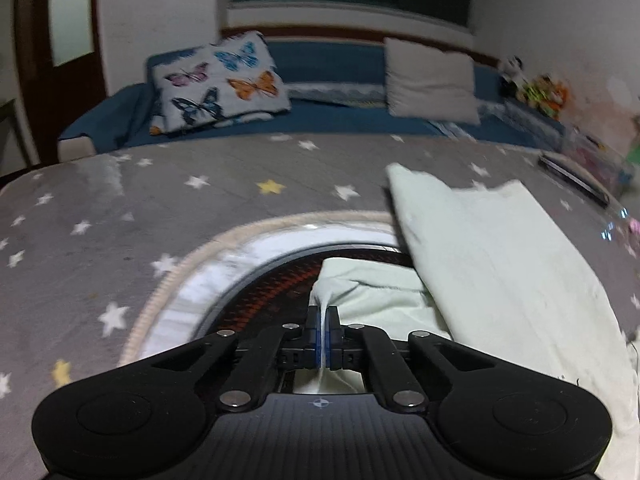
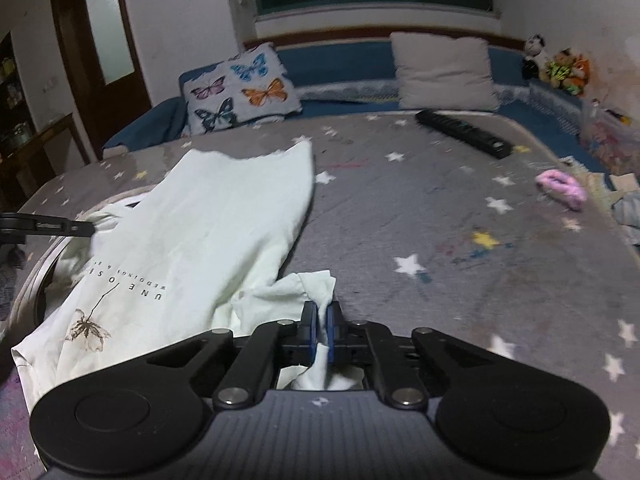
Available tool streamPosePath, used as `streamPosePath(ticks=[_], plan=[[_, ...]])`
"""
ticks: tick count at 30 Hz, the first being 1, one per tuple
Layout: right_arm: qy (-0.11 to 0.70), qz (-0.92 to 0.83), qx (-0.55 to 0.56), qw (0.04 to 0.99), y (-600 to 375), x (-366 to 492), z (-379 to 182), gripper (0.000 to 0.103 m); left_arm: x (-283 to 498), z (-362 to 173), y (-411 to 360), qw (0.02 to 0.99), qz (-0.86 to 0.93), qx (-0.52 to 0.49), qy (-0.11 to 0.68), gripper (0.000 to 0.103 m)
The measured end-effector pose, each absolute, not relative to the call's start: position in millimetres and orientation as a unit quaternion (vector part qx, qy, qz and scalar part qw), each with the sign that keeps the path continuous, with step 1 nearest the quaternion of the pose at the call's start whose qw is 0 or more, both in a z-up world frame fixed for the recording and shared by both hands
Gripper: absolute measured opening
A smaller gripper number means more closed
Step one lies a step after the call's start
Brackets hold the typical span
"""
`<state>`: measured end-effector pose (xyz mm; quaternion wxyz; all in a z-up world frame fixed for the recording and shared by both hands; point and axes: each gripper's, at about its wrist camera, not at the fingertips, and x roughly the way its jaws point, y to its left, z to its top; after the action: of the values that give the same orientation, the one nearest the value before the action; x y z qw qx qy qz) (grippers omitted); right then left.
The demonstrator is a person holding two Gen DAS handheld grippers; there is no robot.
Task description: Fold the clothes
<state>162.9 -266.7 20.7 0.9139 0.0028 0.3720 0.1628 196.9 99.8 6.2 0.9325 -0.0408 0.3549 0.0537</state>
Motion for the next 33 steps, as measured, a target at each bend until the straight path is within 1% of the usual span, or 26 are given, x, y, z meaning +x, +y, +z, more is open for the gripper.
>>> streamPosePath(ticks=[7, 12, 16, 20, 21, 23, 24, 25, 26, 27, 29, 31, 33], plan=[[0.347, 0.127, 0.004, 0.929, -299.6, 134.0, 38.3, 0.003, 154.6, 29.0, 119.0, 0.939, 0.106, -0.046, 0.324, 0.001], [0.338, 0.097, 0.001, 0.936, -318.5, 108.1, 48.9, 0.003, 110.7, 43.8, 146.7, 0.934, 0.148, -0.075, 0.318, 0.001], [0.354, 0.086, 0.003, 0.931, -330.3, 89.6, 48.4, 0.003, 68.7, 42.8, 157.3, 0.923, 0.158, -0.077, 0.341, 0.002], [0.393, 0.1, 0.003, 0.914, -333.0, 78.2, 38.8, 0.004, 31.2, 40.7, 165.0, 0.913, 0.162, -0.073, 0.367, 0.002], [0.401, 0.108, 0.002, 0.91, -332.2, 78.0, 37.3, 0.007, 26.0, 39.4, 164.7, 0.91, 0.159, -0.067, 0.376, 0.006], [0.41, 0.12, 0.0, 0.904, -330.4, 78.2, 39.7, 0.009, 20.8, 42.5, 162.8, 0.909, 0.163, -0.052, 0.38, 0.007], [0.411, 0.125, 0.0, 0.903, -329.4, 78.7, 42.9, 0.012, 18.1, 46.7, 162.3, 0.911, 0.165, -0.045, 0.375, 0.012], [0.409, 0.128, 0.002, 0.903, -329.0, 80.4, 46.8, 0.012, 18.5, 51.6, 161.5, 0.914, 0.163, -0.041, 0.369, 0.016], [0.405, 0.133, 0.002, 0.904, -328.0, 83.5, 52.3, 0.012, 20.9, 57.3, 161.4, 0.918, 0.158, -0.04, 0.361, 0.024], [0.401, 0.138, 0.0, 0.906, -326.3, 86.9, 58.0, 0.014, 24.5, 61.8, 158.9, 0.922, 0.152, -0.037, 0.354, 0.028], [0.393, 0.146, -0.007, 0.908, -320.7, 96.0, 66.2, 0.016, 35.1, 67.9, 152.4, 0.929, 0.138, -0.029, 0.343, 0.028], [0.387, 0.155, -0.014, 0.909, -314.1, 108.2, 70.8, 0.02, 53.7, 67.6, 142.7, 0.933, 0.116, -0.02, 0.339, 0.028], [0.384, 0.163, -0.017, 0.909, -306.0, 123.5, 70.4, 0.02, 75.4, 66.3, 127.1, 0.937, 0.088, -0.008, 0.339, 0.027]])
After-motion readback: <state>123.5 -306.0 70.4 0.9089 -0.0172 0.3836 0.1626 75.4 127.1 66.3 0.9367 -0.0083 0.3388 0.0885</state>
